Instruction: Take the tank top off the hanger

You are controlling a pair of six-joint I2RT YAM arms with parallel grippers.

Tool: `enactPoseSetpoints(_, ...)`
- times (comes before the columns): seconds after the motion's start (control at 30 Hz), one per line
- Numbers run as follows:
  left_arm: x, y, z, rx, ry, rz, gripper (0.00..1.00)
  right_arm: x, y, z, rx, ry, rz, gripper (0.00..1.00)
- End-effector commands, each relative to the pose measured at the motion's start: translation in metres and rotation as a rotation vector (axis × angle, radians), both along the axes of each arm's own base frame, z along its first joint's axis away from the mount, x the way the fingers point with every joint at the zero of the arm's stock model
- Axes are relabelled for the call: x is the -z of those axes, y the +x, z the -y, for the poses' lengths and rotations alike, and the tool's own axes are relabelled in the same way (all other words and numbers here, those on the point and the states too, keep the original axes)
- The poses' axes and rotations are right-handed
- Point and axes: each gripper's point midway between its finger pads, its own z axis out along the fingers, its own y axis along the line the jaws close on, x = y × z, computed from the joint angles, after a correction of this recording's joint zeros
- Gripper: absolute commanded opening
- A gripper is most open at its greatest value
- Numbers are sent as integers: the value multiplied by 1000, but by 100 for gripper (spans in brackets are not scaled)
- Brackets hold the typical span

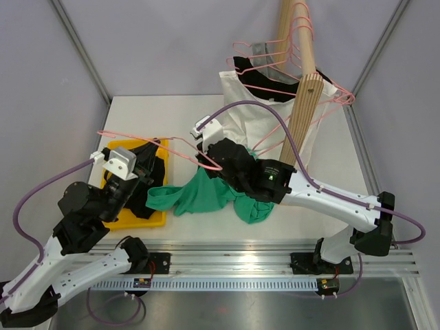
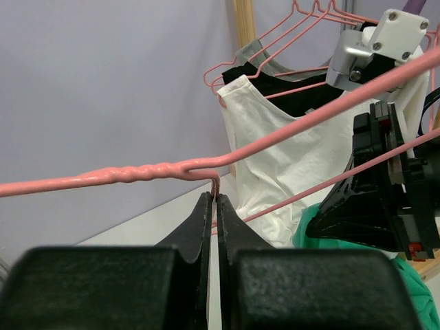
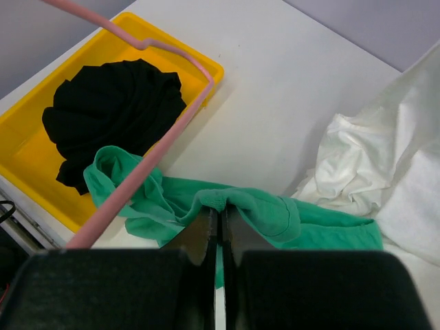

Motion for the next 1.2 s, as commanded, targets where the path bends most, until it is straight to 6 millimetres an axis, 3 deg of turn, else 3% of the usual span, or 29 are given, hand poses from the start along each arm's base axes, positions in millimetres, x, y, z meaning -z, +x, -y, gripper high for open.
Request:
enactPoseSetpoints(0.0,-35,0,-4,-16,-50,74,0,-10,3,7,47,41,19,0)
enactPoseSetpoints(0.3,-35,-3,-11,-26,-52,53,0,0,9,10,87,-2,27,0)
enactPoseSetpoints(0.53,-24,1,-36,-146,-19,-13,0,-13,9,19,106,28,46,6)
enactPoseSetpoints(0.63,-23,2,-45,-183,-15,-34,0,-20,7,24,105,48,51,46)
enactPoseSetpoints(0.67,-25,1,-47,-187,-18,-35,0,-22,7,26,107,54,53,98)
enactPoseSetpoints(0.9,-25,6,-54,-243,12,-78,0,-38,-4,28,50,127,56,100)
enactPoseSetpoints(1.1,-19,27,-29,-257,118,-163,0,-52,-19,30,-26,180,45,99)
enactPoseSetpoints(1.17,-32,29,-27,-257,120,-169,0,-60,-25,35,-48,203,48,99)
